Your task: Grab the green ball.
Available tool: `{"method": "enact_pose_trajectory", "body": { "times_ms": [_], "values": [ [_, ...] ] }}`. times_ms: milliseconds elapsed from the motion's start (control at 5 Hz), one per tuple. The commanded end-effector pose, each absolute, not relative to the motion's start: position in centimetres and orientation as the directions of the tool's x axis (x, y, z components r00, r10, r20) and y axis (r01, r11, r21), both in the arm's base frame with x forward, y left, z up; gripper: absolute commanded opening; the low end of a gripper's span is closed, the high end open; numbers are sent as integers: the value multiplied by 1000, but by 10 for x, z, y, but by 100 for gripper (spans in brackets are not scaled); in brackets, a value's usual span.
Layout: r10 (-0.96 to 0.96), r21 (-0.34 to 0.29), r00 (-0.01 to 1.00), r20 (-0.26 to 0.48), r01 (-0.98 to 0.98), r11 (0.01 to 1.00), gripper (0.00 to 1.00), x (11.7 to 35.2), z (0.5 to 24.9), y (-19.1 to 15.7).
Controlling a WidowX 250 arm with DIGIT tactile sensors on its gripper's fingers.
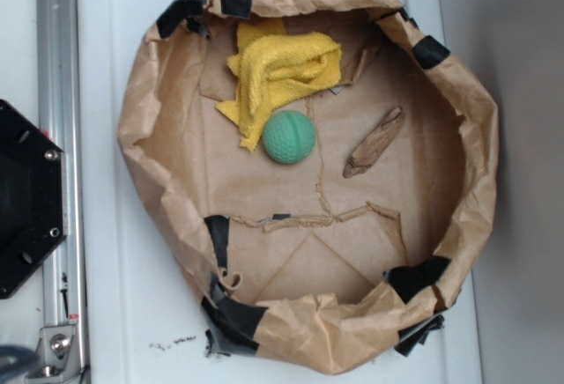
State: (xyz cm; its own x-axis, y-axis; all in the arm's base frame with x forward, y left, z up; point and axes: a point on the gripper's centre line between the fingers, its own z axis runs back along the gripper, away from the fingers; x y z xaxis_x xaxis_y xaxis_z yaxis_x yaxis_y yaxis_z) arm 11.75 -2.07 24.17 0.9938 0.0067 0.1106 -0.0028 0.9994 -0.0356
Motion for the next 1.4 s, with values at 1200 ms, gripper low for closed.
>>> {"method": "enact_pose_trajectory", "body": {
  "times_ms": [1200],
  "values": [
    [-778, 105, 625, 57, 771, 628, 100, 275, 32, -1]
  ]
}}
